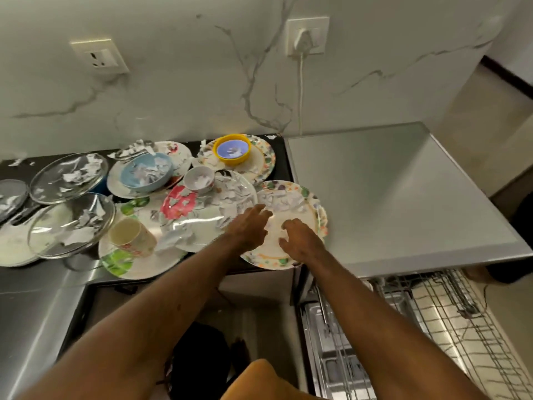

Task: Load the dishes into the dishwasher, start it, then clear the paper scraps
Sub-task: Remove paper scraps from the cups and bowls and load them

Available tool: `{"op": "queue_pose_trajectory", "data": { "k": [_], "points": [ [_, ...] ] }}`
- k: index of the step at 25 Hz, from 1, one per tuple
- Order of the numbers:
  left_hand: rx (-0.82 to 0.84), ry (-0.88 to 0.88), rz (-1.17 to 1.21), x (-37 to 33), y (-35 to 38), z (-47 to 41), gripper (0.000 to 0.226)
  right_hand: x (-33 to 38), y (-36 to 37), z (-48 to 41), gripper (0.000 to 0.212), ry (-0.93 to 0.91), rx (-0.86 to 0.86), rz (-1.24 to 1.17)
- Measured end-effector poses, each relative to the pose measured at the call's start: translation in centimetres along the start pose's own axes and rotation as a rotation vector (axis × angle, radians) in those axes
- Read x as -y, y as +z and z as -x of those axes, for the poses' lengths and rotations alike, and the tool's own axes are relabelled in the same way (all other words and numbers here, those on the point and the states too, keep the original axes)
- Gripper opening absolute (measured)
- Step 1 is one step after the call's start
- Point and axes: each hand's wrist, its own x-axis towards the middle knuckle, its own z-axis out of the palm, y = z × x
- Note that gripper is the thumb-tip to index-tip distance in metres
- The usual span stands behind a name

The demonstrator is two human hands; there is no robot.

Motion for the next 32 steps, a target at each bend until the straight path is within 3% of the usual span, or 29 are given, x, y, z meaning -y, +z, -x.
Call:
{"op": "queue_pose_trajectory", "data": {
  "k": [5, 10, 18, 24, 28, 32],
  "points": [
    [-0.092, -0.170, 0.137, 8.2, -0.5, -0.2, 0.066, 4.3, 0.8, -4.0, 0.056, 0.182, 0.076, 0.237],
    [-0.260, -0.352, 0.318, 13.5, -1.1, -1.8, 0.101, 4.7, 0.5, -6.1, 0.077, 0.256, 0.102, 0.287],
    [-0.345, -0.558, 0.721, 18.6, -1.0, -6.0, 0.133, 5.4, 0.6, -7.1, 0.076, 0.348, 0.098, 0.273],
    [-0.371, -0.614, 0.718, 19.5, -0.8, -7.7, 0.136, 5.2, 0.4, -6.6, 0.083, 0.379, 0.098, 0.226],
    [-0.396, -0.630, 0.720, 19.2, -1.6, -7.1, 0.129, 5.3, 0.9, -6.6, 0.074, 0.371, 0.059, 0.257],
    [-0.538, -0.464, 0.742, 18.2, -1.6, -5.1, 0.114, 4.4, 0.6, -6.2, 0.067, 0.311, 0.062, 0.271]
  ]
}}
